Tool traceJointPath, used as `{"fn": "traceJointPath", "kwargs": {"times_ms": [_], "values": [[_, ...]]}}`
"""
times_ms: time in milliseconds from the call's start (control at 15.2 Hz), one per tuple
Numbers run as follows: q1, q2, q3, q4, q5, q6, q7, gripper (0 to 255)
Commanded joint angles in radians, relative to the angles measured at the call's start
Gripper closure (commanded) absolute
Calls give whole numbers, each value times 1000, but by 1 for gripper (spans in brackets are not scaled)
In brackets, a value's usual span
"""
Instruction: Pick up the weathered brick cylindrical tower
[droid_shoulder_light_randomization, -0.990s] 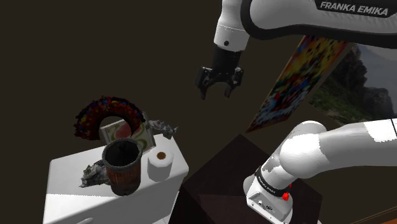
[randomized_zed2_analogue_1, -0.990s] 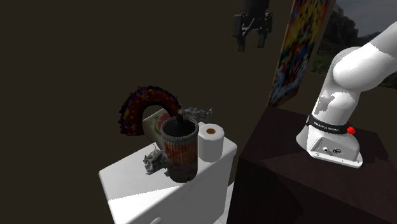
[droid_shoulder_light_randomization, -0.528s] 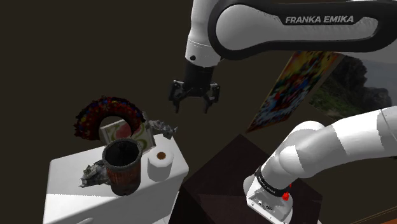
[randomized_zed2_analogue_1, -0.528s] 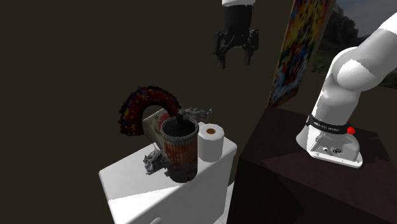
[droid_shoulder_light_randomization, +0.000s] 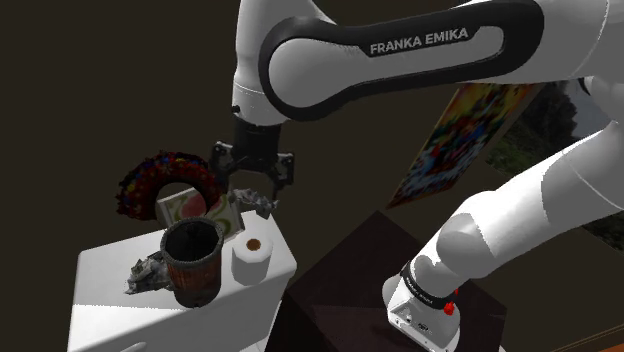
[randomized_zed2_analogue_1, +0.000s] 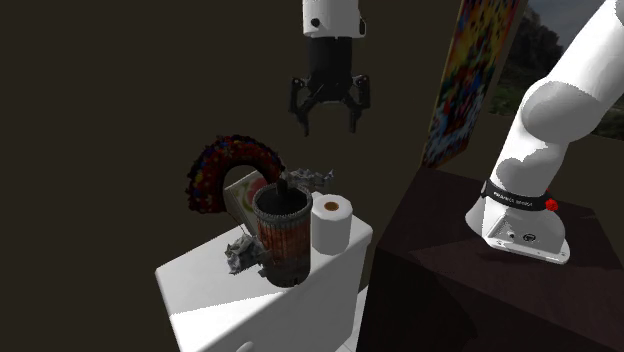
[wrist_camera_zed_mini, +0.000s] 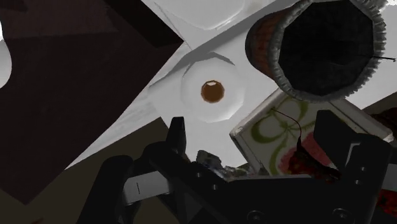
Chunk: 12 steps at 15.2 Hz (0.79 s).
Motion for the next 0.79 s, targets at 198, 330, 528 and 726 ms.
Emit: {"fn": "traceJointPath", "kwargs": {"times_ms": [198,330,528,726], "values": [[-24,209,94,104,-93,112,227,0],[-18,308,116,159,-159,149,329,0],[2,387,116,195,-216,182,404,0],[8,410,112,174,-233,221,412,0]]}}
